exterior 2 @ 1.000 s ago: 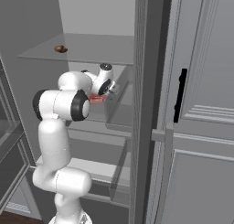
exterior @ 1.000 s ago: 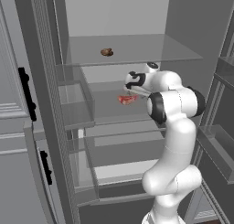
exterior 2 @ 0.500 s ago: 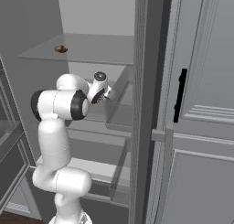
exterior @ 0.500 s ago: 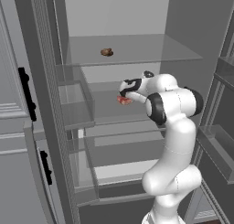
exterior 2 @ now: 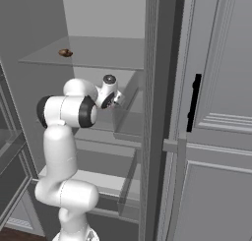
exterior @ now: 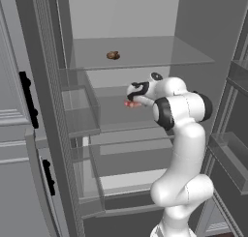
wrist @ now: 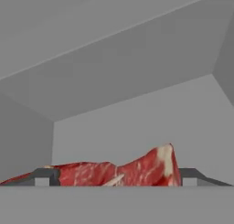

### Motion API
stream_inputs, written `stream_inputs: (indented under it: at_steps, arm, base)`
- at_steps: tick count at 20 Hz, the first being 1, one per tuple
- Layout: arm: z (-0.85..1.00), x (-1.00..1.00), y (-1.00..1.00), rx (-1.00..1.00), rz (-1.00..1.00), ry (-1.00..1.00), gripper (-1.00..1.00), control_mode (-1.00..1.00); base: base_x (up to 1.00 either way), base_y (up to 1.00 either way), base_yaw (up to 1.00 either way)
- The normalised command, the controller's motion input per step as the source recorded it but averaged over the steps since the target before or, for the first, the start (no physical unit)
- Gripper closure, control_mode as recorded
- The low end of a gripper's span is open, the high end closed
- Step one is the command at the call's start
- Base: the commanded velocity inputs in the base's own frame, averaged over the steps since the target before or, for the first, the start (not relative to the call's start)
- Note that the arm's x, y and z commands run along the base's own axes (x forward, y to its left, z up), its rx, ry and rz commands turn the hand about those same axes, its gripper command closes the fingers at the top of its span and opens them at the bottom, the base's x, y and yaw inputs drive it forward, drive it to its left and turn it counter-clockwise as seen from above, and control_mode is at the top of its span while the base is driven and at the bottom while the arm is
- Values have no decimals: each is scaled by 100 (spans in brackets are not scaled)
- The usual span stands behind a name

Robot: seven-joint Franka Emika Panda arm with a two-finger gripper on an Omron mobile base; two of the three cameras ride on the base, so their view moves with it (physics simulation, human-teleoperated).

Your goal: Place one mushroom and one steak in each tupperware on the nearby counter, to pack two identical lunches.

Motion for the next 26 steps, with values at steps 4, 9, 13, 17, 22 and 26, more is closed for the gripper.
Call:
stream_inputs:
  at_steps: [4,9,13,17,22,26]
  arm:
    - [0,0,12,0,0,7,-100,-100]
    - [-1,0,4,1,0,3,100,-100]
    - [-6,0,0,4,0,5,100,-100]
    - [-5,0,0,5,0,3,100,-100]
    - [4,-17,0,0,0,-6,100,-100]
    - [8,-66,0,0,0,-33,100,-100]
  base:
    - [0,0,0]
    - [0,0,0]
    - [0,0,0]
    - [0,0,0]
    - [0,0,0]
    - [0,0,0]
